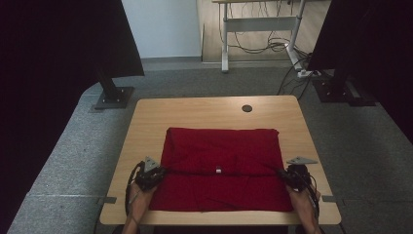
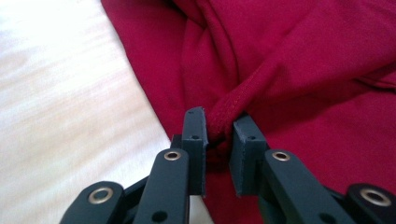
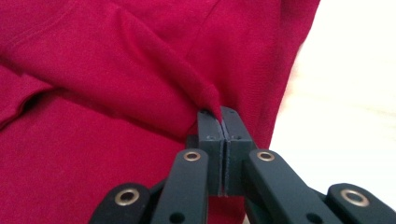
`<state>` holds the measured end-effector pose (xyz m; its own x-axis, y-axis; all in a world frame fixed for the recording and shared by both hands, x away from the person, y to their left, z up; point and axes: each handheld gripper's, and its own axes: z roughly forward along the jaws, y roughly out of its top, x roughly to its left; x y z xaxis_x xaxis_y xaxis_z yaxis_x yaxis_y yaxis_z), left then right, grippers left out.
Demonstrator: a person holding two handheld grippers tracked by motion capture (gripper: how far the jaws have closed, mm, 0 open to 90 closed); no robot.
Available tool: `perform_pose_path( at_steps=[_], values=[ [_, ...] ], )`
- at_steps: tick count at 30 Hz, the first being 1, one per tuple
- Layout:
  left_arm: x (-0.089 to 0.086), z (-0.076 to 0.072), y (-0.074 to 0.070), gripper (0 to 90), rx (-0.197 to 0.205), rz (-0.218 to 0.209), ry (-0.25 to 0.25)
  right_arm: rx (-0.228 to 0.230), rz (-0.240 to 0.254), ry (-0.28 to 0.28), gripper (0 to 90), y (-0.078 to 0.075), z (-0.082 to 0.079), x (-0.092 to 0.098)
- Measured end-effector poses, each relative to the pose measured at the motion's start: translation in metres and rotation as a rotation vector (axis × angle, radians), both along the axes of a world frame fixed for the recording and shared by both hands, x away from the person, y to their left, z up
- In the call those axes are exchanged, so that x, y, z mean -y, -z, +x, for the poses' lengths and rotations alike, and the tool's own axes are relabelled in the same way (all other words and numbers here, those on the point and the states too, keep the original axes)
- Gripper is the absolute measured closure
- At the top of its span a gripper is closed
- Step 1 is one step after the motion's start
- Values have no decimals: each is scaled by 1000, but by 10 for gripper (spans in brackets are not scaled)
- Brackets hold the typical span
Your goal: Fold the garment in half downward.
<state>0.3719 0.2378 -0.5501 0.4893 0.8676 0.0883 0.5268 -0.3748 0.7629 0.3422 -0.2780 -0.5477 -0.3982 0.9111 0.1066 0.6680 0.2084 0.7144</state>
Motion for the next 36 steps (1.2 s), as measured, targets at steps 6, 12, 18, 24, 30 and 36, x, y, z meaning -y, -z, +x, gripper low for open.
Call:
perform_pose_path(
  at_steps=[6,12,18,24,30,36],
  values=[
    [9,18,0,801,17,22,-32,10,10,59,881,1,30,2],
    [4,9,-33,818,158,52,-27,125,-41,80,886,-25,20,0],
    [-2,-18,-69,811,213,20,21,181,-25,55,885,-51,-7,4],
    [-7,-55,-54,805,133,41,85,113,38,13,885,-43,-46,12],
    [-10,-55,-9,786,-25,66,93,-4,69,-12,882,-2,-61,12],
    [-17,-54,-5,757,-69,-24,77,2,42,-28,878,3,-57,12]
  ],
)
